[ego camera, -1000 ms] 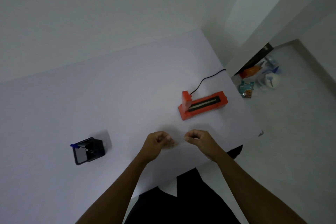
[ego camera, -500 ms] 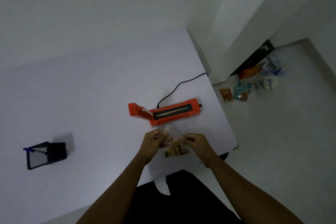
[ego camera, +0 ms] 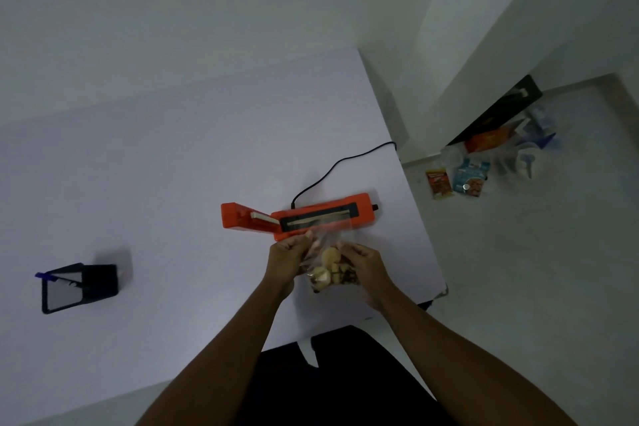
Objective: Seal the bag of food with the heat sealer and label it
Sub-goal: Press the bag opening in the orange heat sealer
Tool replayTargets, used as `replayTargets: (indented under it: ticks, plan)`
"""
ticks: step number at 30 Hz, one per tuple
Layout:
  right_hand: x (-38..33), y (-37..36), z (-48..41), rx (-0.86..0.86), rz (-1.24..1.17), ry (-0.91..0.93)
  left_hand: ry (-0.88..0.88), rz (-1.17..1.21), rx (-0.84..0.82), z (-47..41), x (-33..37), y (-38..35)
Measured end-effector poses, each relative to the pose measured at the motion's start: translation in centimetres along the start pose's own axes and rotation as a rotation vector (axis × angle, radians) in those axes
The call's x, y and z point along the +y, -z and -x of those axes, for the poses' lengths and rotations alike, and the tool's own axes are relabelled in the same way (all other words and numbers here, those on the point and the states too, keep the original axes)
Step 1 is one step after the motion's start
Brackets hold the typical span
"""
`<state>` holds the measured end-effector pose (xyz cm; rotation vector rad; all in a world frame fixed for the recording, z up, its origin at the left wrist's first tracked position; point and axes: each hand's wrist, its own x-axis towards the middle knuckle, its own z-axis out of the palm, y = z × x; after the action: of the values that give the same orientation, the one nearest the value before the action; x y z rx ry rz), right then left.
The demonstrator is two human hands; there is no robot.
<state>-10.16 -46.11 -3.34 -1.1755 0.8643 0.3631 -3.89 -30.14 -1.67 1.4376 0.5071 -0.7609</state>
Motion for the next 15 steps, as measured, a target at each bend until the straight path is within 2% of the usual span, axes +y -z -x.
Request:
replayTargets:
  ticks: [10, 15]
  plan:
    - [0.3, -0.6, -1.3, 0.007, 0.053, 0.001, 0.032, 0.034, 0.041, -0.8, -0.4, 0.5]
    - [-0.1, -0.5, -1.8, 0.025, 0.086, 0.014, 0.037, -0.003, -0.017, -0.6, -0.4, 0.7]
